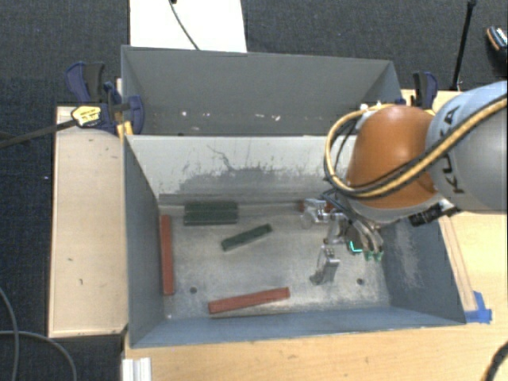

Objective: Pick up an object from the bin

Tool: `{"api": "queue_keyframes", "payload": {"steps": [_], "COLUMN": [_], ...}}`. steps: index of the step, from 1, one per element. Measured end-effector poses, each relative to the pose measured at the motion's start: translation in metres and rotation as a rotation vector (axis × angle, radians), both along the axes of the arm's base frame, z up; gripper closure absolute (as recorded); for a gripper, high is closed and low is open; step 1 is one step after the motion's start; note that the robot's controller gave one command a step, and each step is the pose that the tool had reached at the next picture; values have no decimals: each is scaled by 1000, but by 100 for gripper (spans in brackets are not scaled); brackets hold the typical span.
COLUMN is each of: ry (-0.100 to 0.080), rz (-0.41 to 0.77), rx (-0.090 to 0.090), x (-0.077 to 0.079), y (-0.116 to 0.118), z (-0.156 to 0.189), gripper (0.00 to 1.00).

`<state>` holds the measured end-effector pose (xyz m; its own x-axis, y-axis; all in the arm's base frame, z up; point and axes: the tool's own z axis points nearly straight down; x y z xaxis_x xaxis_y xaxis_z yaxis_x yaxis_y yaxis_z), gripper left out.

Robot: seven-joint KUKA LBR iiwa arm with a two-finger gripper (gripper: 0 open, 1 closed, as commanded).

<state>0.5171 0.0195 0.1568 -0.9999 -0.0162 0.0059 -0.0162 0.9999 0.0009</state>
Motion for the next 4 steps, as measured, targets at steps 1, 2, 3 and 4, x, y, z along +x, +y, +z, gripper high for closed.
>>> {"api": "queue_keyframes", "payload": {"steps": [1,2,3,4], "ry": [-8,-12,-9,-19], "rz": [112,187,182,376], "rx": [2,3,1,0], "x": [45,70,69,74], "y": [51,98,95,90], "z": [-90,-86,-86,88], "gripper": [0,0,100,100]}}
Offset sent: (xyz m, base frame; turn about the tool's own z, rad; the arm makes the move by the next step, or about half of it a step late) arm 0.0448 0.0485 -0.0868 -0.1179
